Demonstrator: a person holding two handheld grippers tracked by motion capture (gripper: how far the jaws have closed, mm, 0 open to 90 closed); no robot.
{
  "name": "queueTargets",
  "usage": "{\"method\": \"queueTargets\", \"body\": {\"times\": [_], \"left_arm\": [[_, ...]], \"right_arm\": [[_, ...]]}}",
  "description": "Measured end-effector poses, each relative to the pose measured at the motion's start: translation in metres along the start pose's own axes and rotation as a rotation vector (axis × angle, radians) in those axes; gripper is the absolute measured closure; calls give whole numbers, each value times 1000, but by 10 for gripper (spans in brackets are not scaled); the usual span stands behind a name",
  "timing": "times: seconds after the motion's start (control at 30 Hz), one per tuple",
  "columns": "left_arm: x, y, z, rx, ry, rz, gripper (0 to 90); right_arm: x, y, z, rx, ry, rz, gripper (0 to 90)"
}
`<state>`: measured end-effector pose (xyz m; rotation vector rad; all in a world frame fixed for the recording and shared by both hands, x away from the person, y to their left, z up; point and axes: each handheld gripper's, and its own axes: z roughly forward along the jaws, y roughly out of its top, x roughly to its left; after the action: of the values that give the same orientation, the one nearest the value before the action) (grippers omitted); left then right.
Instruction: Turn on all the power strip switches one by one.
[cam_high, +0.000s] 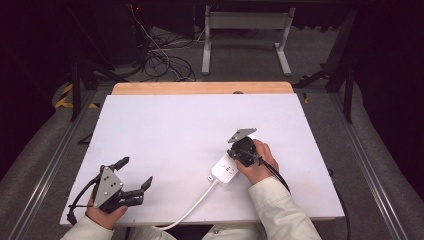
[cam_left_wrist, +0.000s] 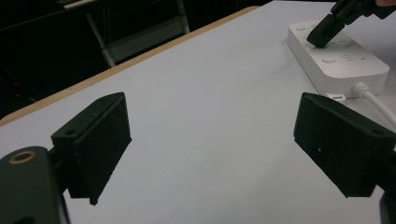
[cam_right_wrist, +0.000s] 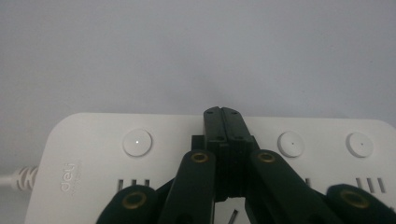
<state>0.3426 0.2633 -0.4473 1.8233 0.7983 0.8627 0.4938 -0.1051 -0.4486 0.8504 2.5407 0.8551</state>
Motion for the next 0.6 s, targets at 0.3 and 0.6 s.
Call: {"method": "queueTargets", "body": {"times": [0.3,0.6], "left_arm": [[0,0,0,-1,0,0,113],[-1,0,0,-1,-3,-5,113]], "right_arm": [[0,0,1,2,-2,7,900],[2,0,1,8,-9,3,900]]}}
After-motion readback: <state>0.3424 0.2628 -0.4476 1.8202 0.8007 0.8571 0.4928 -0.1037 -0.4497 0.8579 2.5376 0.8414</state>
